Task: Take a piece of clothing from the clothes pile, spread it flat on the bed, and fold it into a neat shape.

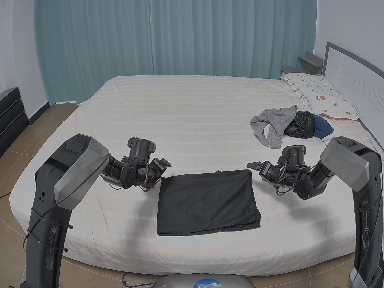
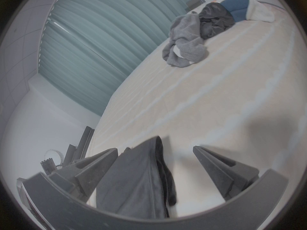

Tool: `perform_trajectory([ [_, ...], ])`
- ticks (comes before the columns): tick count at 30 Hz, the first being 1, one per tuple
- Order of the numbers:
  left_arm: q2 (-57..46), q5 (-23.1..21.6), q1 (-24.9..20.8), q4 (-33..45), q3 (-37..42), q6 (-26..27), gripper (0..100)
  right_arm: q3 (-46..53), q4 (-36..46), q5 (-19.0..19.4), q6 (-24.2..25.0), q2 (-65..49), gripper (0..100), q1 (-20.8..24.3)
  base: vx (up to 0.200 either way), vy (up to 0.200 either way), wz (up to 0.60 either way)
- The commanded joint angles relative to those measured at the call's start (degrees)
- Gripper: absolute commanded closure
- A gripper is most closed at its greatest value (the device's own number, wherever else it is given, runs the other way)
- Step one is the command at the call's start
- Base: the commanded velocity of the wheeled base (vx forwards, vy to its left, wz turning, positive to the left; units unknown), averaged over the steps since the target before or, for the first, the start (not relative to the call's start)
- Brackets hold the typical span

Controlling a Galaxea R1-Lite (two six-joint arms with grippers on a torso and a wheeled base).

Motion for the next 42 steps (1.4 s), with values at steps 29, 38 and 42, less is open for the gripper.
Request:
perform_trajectory([
  [29,-6.79,-9.82,7.74,-0.4,5.2,-6.41,0,31.25,-9.98,4.23,1.12,-11.77,0,7.06,0.0,0.0,0.0],
  [38,-6.79,-9.82,7.74,-0.4,5.2,-6.41,0,31.43,-9.19,4.06,1.03,-11.33,100,7.15,0.0,0.0,0.0],
  [42,-6.79,-9.82,7.74,-0.4,5.2,-6.41,0,32.57,-8.84,3.7,0.59,-11.77,100,7.15,0.0,0.0,0.0],
])
